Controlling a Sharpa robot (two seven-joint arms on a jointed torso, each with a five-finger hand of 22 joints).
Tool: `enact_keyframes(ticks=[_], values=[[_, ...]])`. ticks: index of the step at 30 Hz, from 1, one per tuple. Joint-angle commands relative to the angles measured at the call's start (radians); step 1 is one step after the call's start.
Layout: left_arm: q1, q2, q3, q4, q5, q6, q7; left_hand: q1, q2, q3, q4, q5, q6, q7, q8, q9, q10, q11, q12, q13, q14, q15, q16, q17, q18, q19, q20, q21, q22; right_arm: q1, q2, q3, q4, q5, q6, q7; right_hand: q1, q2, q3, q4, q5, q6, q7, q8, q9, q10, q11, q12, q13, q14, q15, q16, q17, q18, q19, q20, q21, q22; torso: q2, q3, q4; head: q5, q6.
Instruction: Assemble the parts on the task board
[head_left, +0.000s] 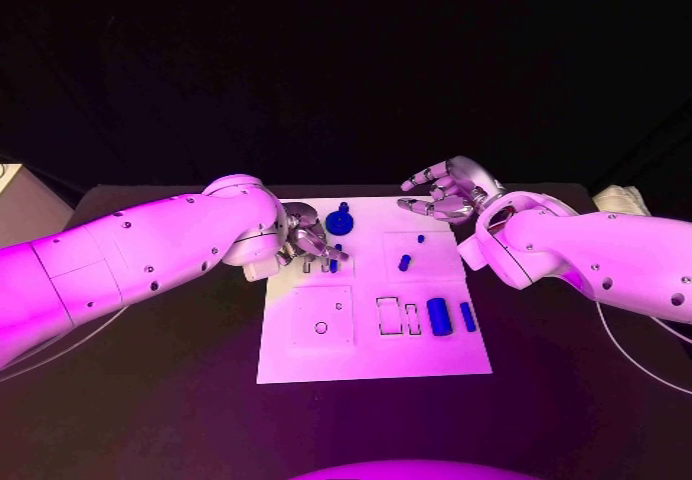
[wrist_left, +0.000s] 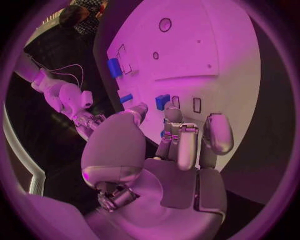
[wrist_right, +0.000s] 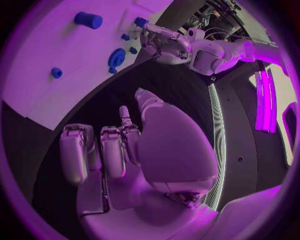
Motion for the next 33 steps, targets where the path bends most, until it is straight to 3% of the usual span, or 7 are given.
enact_keyframes(ticks=[1,10,33], values=[[0.002,0.005,-0.001,-0.004,-0.004,0.019,-0.002,-0.008,0.003,-0.006,0.0,0.0,-0.007,0.001,0.004,0.003,0.0,-0.001,0.005,0.0,0.038,-0.007,0.006,0.108,-0.015,0.003,0.0,0.004,0.0,0.0,0.002,0.001,-0.001,-0.004,0.015,0.002,-0.01,-0.003,-0.002,0.006,0.003,-0.004,0.003,-0.001,-0.001,0.018,0.006,-0.001,0.176,0.085,0.009,-0.004,0.178,0.014,0.033,0.01,-0.004,0.2,0.0,-0.0001,0.0005,0.0,-0.004],[0.001,0.013,-0.003,-0.014,0.0,0.024,-0.002,0.012,0.015,0.004,-0.003,0.0,-0.013,-0.001,0.017,0.025,-0.002,-0.004,0.008,0.005,0.038,-0.009,0.006,0.11,-0.015,0.003,-0.001,0.005,0.002,0.0,0.006,0.001,-0.003,-0.004,0.016,0.002,-0.011,-0.002,-0.001,0.007,0.003,-0.003,0.003,0.0,-0.001,0.019,0.006,0.0,0.176,0.085,0.009,-0.004,0.178,0.014,0.033,0.01,-0.004,0.2,0.0,0.0,0.0,-0.001,-0.009],[-0.001,0.029,-0.011,-0.046,0.019,0.048,-0.003,0.035,0.017,0.015,-0.005,0.0,-0.019,-0.003,0.026,0.045,-0.002,-0.006,0.013,0.011,0.04,-0.01,0.008,0.115,-0.015,0.003,-0.002,0.007,0.006,0.0,0.012,0.001,-0.005,-0.001,0.021,0.004,-0.013,0.0,0.0,0.008,0.003,-0.003,0.002,0.001,-0.001,0.019,0.006,0.001,0.177,0.085,0.009,-0.004,0.179,0.013,0.035,0.01,-0.001,0.201,-0.001,0.0012,-0.0004,0.001,-0.017]])
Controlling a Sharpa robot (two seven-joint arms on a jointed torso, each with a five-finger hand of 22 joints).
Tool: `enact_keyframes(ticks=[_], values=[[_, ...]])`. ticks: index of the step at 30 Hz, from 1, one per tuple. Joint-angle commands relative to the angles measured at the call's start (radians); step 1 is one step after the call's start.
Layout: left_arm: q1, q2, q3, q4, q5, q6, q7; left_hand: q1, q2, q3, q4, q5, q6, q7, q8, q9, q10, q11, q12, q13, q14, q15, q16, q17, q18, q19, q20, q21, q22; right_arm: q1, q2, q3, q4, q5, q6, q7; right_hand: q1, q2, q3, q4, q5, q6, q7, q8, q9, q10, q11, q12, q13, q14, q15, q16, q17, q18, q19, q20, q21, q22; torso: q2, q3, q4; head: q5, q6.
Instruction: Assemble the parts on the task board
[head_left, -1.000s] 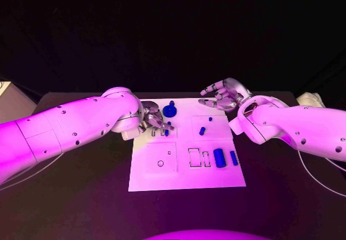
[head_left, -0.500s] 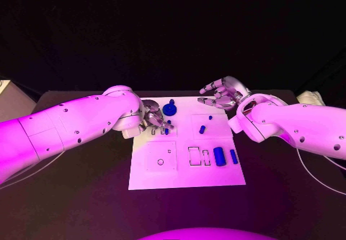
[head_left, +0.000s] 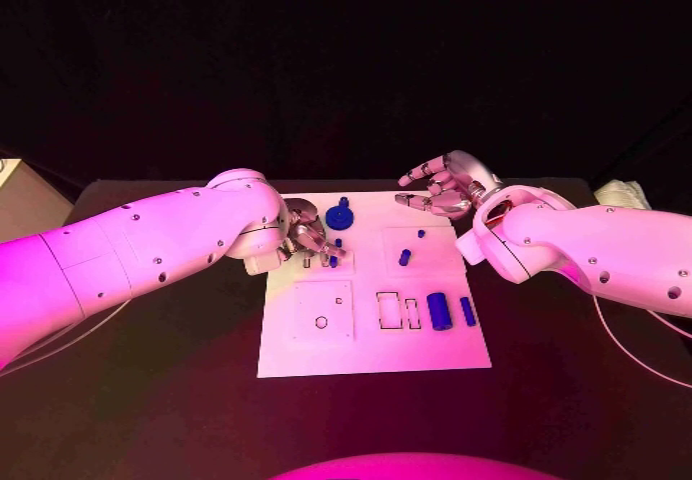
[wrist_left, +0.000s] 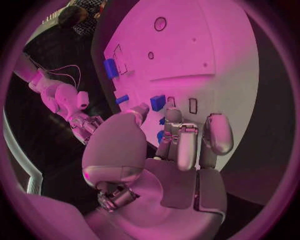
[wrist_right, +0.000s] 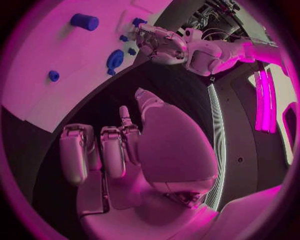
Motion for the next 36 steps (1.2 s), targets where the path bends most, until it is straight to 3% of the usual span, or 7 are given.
enact_keyframes(ticks=[1,20,25,26,30,32,36], values=[[0.0,0.004,0.0,-0.002,0.017,0.029,0.0,0.015,-0.001,0.01,0.001,0.0,-0.009,0.0,0.008,0.006,-0.002,-0.006,0.004,0.002,0.037,-0.007,0.004,0.115,-0.016,0.004,-0.002,0.004,0.001,0.0,0.001,0.001,0.0,-0.002,0.014,0.005,-0.013,0.0,0.0,0.008,0.003,-0.003,0.002,0.001,-0.001,0.019,0.006,0.001,0.177,0.085,0.009,-0.004,0.179,0.013,0.035,0.01,-0.001,0.202,0.0,0.0003,-0.0003,0.0,-0.002],[-0.002,0.007,-0.003,-0.003,0.065,0.046,0.004,0.141,-0.007,0.14,-0.025,0.0,-0.013,-0.013,0.008,0.056,0.005,-0.019,0.008,0.018,0.043,-0.018,0.009,0.131,-0.018,0.008,-0.01,0.01,0.014,0.0,0.005,0.0,-0.006,-0.001,0.023,0.002,-0.014,0.002,0.003,0.008,0.004,-0.001,0.002,0.002,-0.001,0.021,0.006,0.003,0.179,0.086,0.009,-0.003,0.181,0.012,0.037,0.01,0.001,0.203,0.0,0.0004,0.0002,-0.001,-0.007],[-0.003,-0.007,-0.003,0.01,0.087,0.028,0.004,0.167,-0.016,0.297,-0.064,-0.001,-0.018,-0.016,0.0,0.08,0.008,-0.024,-0.001,0.014,0.045,-0.021,0.009,0.135,-0.018,0.007,-0.015,0.012,0.017,-0.001,0.007,0.0,-0.007,0.0,0.019,0.002,-0.014,0.003,0.004,0.008,0.005,0.0,0.002,0.003,-0.001,0.021,0.005,0.003,0.178,0.086,0.008,-0.003,0.181,0.013,0.036,0.01,0.0,0.203,0.002,0.0004,-0.0014,0.001,-0.005],[-0.003,-0.009,-0.003,0.012,0.088,0.025,0.004,0.186,-0.016,0.353,-0.093,0.002,-0.028,-0.014,0.0,0.088,0.003,-0.026,-0.009,0.009,0.045,-0.025,0.008,0.135,-0.018,0.008,-0.016,0.013,0.018,-0.001,0.007,0.0,-0.007,0.0,0.019,0.003,-0.014,0.003,0.004,0.008,0.005,0.0,0.002,0.003,-0.001,0.02,0.005,0.002,0.178,0.086,0.008,-0.003,0.181,0.013,0.036,0.01,0.0,0.203,0.002,0.0003,-0.0016,0.002,-0.005],[-0.004,-0.021,-0.003,0.018,0.093,0.017,0.003,0.131,-0.042,0.506,-0.154,0.006,-0.039,-0.006,0.022,0.133,0.016,-0.017,-0.012,0.009,0.047,-0.016,0.009,0.139,-0.019,0.011,-0.014,0.017,0.025,-0.001,0.007,0.0,-0.007,0.0,0.018,0.003,-0.014,0.003,0.004,0.008,0.005,0.0,0.002,0.003,-0.001,0.02,0.005,0.002,0.178,0.086,0.008,-0.003,0.181,0.013,0.036,0.01,0.0,0.203,0.0,0.0012,-0.001,0.002,-0.007],[-0.004,-0.028,-0.002,0.021,0.095,0.014,0.003,0.108,-0.045,0.536,-0.174,0.012,-0.041,-0.006,0.027,0.146,0.018,-0.017,-0.012,0.009,0.048,-0.016,0.01,0.141,-0.019,0.013,-0.013,0.019,0.028,-0.001,0.007,0.0,-0.007,0.0,0.017,0.003,-0.014,0.003,0.004,0.008,0.006,0.0,0.002,0.003,-0.001,0.02,0.005,0.002,0.178,0.086,0.008,-0.003,0.181,0.013,0.036,0.01,-0.001,0.202,0.0,0.0016,0.0005,0.0,-0.008],[-0.004,-0.042,-0.002,0.031,0.107,0.001,0.002,0.07,-0.053,0.576,-0.212,0.079,-0.038,-0.005,0.036,0.169,0.026,-0.015,-0.009,0.014,0.052,-0.017,0.013,0.149,-0.02,0.017,-0.013,0.023,0.034,-0.001,0.007,0.0,-0.008,0.0,0.017,0.003,-0.014,0.003,0.004,0.008,0.006,0.0,0.002,0.003,-0.001,0.02,0.005,0.002,0.178,0.086,0.008,-0.003,0.181,0.013,0.036,0.01,-0.001,0.202,0.0,0.0011,0.0012,0.001,-0.009]])
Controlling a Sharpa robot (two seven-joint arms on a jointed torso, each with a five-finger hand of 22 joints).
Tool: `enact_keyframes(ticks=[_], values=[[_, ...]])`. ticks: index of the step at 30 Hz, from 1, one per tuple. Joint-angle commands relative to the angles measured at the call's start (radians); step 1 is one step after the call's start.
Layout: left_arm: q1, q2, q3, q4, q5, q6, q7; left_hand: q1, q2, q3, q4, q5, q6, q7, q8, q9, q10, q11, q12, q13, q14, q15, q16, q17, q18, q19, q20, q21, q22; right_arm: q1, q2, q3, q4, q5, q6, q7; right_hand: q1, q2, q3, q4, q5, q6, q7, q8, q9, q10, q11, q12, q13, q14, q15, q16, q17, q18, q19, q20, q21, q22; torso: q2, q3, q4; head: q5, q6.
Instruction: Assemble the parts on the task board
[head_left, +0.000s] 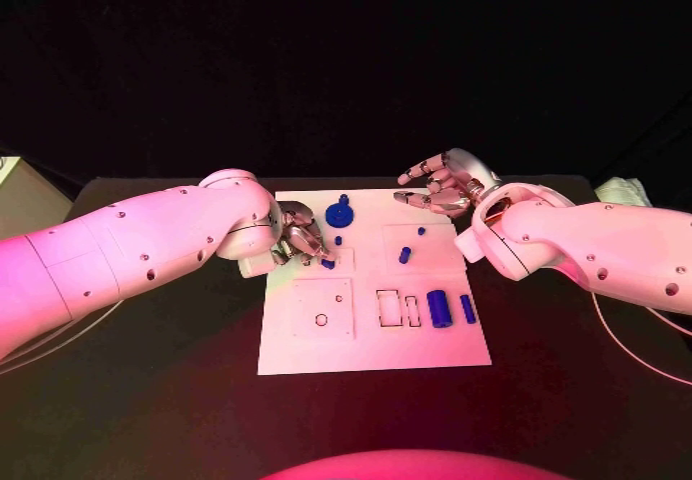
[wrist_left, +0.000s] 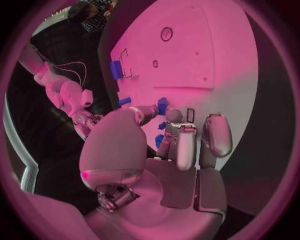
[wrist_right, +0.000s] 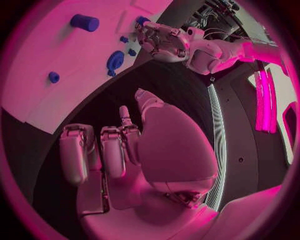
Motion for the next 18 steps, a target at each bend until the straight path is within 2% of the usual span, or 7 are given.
enact_keyframes(ticks=[1,7,8,9,11,15,18], values=[[0.0,-0.011,0.001,0.012,0.03,-0.023,0.002,-0.024,-0.003,0.183,-0.182,0.048,-0.001,-0.001,0.008,0.044,0.012,0.003,0.002,0.009,0.057,0.001,0.005,0.15,-0.021,0.008,-0.003,0.008,0.006,-0.001,0.0,0.0,-0.001,0.0,0.009,0.004,-0.01,-0.001,0.001,0.005,0.006,0.0,0.002,0.003,-0.001,0.02,0.005,0.002,0.178,0.086,0.008,-0.003,0.18,0.013,0.036,0.01,-0.001,0.202,-0.001,-0.0003,0.0011,0.001,-0.002],[0.0,-0.034,0.006,0.036,0.044,-0.069,0.006,-0.066,-0.026,0.196,-0.226,0.197,0.027,-0.009,0.014,0.067,0.053,-0.005,0.027,0.048,0.073,-0.007,0.019,0.183,-0.028,0.036,-0.01,0.026,0.041,-0.001,-0.001,0.0,-0.002,0.0,0.009,0.004,-0.01,-0.001,0.001,0.005,0.006,0.0,0.002,0.003,-0.001,0.02,0.005,0.002,0.178,0.086,0.008,-0.003,0.18,0.013,0.036,0.01,-0.001,0.202,-0.001,-0.0002,0.0021,0.002,-0.004],[0.0,-0.038,0.006,0.041,0.045,-0.082,0.007,-0.075,-0.032,0.195,-0.232,0.237,0.036,-0.012,0.014,0.07,0.067,-0.008,0.034,0.06,0.079,-0.01,0.025,0.195,-0.03,0.045,-0.012,0.031,0.051,-0.001,-0.001,0.0,-0.002,0.0,0.009,0.004,-0.01,-0.001,0.001,0.005,0.006,0.0,0.002,0.003,-0.001,0.02,0.005,0.002,0.178,0.086,0.008,-0.003,0.18,0.013,0.036,0.01,-0.001,0.202,-0.001,-0.0001,0.0027,0.003,-0.004],[0.0,-0.042,0.007,0.045,0.044,-0.095,0.008,-0.085,-0.042,0.192,-0.239,0.296,0.051,-0.018,0.015,0.074,0.087,-0.014,0.046,0.079,0.087,-0.016,0.033,0.214,-0.033,0.059,-0.017,0.039,0.068,-0.001,-0.002,0.0,-0.002,0.0,0.009,0.004,-0.01,-0.001,0.001,0.005,0.006,0.0,0.002,0.003,-0.001,0.02,0.005,0.002,0.178,0.086,0.008,-0.003,0.18,0.013,0.036,0.01,-0.001,0.202,-0.001,-0.0001,0.0027,0.003,-0.004],[0.0,-0.047,0.008,0.051,0.04,-0.114,0.009,-0.095,-0.05,0.183,-0.246,0.36,0.064,-0.024,0.015,0.078,0.107,-0.02,0.054,0.095,0.094,-0.021,0.04,0.229,-0.037,0.073,-0.022,0.046,0.085,-0.001,-0.002,0.0,-0.002,0.0,0.009,0.003,-0.01,-0.001,0.001,0.005,0.006,0.0,0.002,0.003,-0.001,0.02,0.005,0.002,0.178,0.086,0.008,-0.003,0.18,0.013,0.036,0.01,-0.001,0.202,-0.002,-0.0002,0.003,0.003,-0.005],[0.0,-0.055,0.007,0.065,0.014,-0.149,0.013,-0.102,-0.055,0.175,-0.256,0.402,0.08,-0.031,0.011,0.082,0.129,-0.027,0.063,0.114,0.102,-0.028,0.049,0.248,-0.042,0.09,-0.029,0.055,0.106,-0.001,-0.003,0.0,-0.003,0.0,0.01,0.003,-0.01,-0.001,0.002,0.005,0.008,0.001,0.002,0.003,-0.001,0.02,0.005,0.002,0.177,0.086,0.008,-0.003,0.179,0.013,0.036,0.01,-0.001,0.202,0.0,-0.0012,0.0024,0.007,-0.006],[0.0,-0.058,0.004,0.073,-0.009,-0.167,0.014,-0.105,-0.058,0.173,-0.259,0.417,0.086,-0.033,0.01,0.084,0.138,-0.03,0.067,0.122,0.105,-0.031,0.053,0.256,-0.044,0.097,-0.032,0.058,0.114,-0.002,-0.004,0.0,-0.003,0.0,0.01,0.003,-0.01,-0.001,0.002,0.005,0.008,0.001,0.002,0.003,-0.001,0.02,0.005,0.002,0.177,0.086,0.008,-0.003,0.179,0.013,0.036,0.01,-0.001,0.202,-0.001,-0.001,0.0027,0.008,-0.006]])
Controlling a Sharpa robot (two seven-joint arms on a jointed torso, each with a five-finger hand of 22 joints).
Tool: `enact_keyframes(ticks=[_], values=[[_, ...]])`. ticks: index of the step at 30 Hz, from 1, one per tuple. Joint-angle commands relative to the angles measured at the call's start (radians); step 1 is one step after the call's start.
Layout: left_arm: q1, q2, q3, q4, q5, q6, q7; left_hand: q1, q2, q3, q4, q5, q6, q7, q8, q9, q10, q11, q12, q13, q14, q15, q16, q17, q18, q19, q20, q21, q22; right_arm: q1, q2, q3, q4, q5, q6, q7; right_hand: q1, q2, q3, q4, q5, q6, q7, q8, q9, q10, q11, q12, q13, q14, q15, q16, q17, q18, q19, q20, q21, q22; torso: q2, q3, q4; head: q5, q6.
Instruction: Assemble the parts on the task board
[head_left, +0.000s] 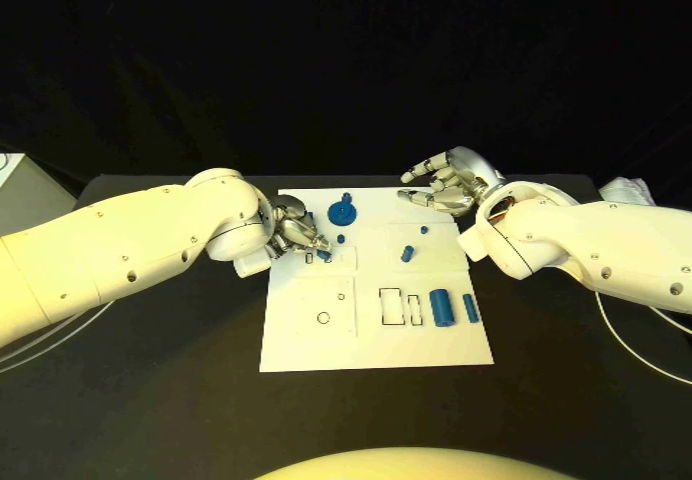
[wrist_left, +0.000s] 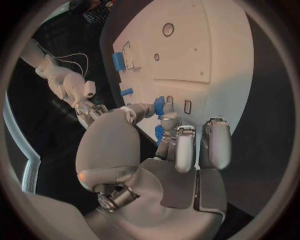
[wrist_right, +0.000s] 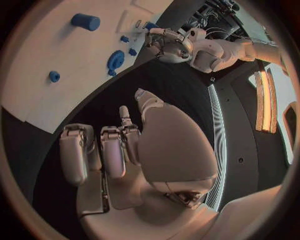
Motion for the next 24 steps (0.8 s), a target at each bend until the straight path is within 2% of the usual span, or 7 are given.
enact_keyframes(ticks=[1,6,12,20,24], values=[[0.0,-0.001,-0.002,0.01,-0.038,-0.071,0.013,-0.01,0.0,0.213,-0.219,0.013,0.018,-0.011,-0.003,0.0,0.011,-0.001,0.005,0.006,0.101,-0.009,0.005,0.26,-0.013,0.007,-0.001,0.005,0.029,-0.001,-0.001,0.0,0.0,-0.001,0.009,0.003,-0.01,-0.001,0.002,0.005,0.002,0.001,0.002,0.003,-0.001,0.02,0.005,0.002,0.177,0.086,0.008,-0.003,0.18,0.013,0.036,0.01,-0.001,0.202,0.0,-0.0004,0.0005,0.003,-0.002],[-0.003,0.002,-0.006,0.018,-0.093,-0.118,0.016,-0.013,-0.004,0.213,-0.222,0.033,0.027,-0.014,-0.005,0.002,0.023,-0.005,0.01,0.017,0.102,-0.012,0.006,0.263,-0.015,0.018,-0.004,0.01,0.041,-0.001,-0.003,0.0,0.0,0.0,0.01,0.003,-0.01,-0.001,0.002,0.005,0.002,0.001,0.002,0.003,-0.001,0.02,0.005,0.002,0.177,0.086,0.008,-0.003,0.18,0.013,0.036,0.01,-0.001,0.202,0.001,-0.0001,-0.0006,0.005,-0.003],[-0.009,0.01,-0.01,0.022,-0.139,-0.153,0.018,-0.014,-0.006,0.213,-0.223,0.041,0.03,-0.016,-0.006,0.003,0.028,-0.006,0.013,0.022,0.102,-0.013,0.006,0.263,-0.017,0.024,-0.006,0.013,0.049,-0.001,-0.004,0.0,-0.001,0.0,0.01,0.003,-0.01,-0.001,0.002,0.005,0.002,0.001,0.002,0.003,-0.001,0.02,0.005,0.002,0.177,0.086,0.008,-0.003,0.18,0.013,0.036,0.01,-0.001,0.202,0.0,0.0003,-0.0018,0.007,-0.006],[-0.015,0.018,-0.033,0.023,-0.177,-0.174,0.017,-0.014,-0.008,0.213,-0.225,0.048,0.033,-0.017,-0.006,0.004,0.032,-0.007,0.014,0.025,0.102,-0.015,0.006,0.263,-0.018,0.028,-0.007,0.015,0.054,-0.001,-0.005,0.0,-0.002,-0.001,0.013,0.002,-0.01,-0.001,0.002,0.005,0.002,0.001,0.002,0.003,-0.001,0.02,0.005,0.002,0.177,0.086,0.008,-0.003,0.18,0.013,0.036,0.01,-0.001,0.202,0.0,0.0005,-0.0021,0.01,-0.007],[-0.018,0.021,-0.039,0.024,-0.185,-0.175,0.016,-0.014,-0.008,0.213,-0.225,0.049,0.034,-0.017,-0.007,0.004,0.032,-0.008,0.015,0.026,0.102,-0.015,0.006,0.263,-0.018,0.028,-0.007,0.015,0.054,-0.001,-0.005,0.0,-0.002,-0.001,0.014,0.001,-0.01,-0.001,0.002,0.005,0.002,0.001,0.002,0.003,-0.001,0.02,0.005,0.002,0.177,0.086,0.008,-0.003,0.18,0.013,0.036,0.01,-0.001,0.202,0.001,0.0,-0.0023,0.01,-0.007]])
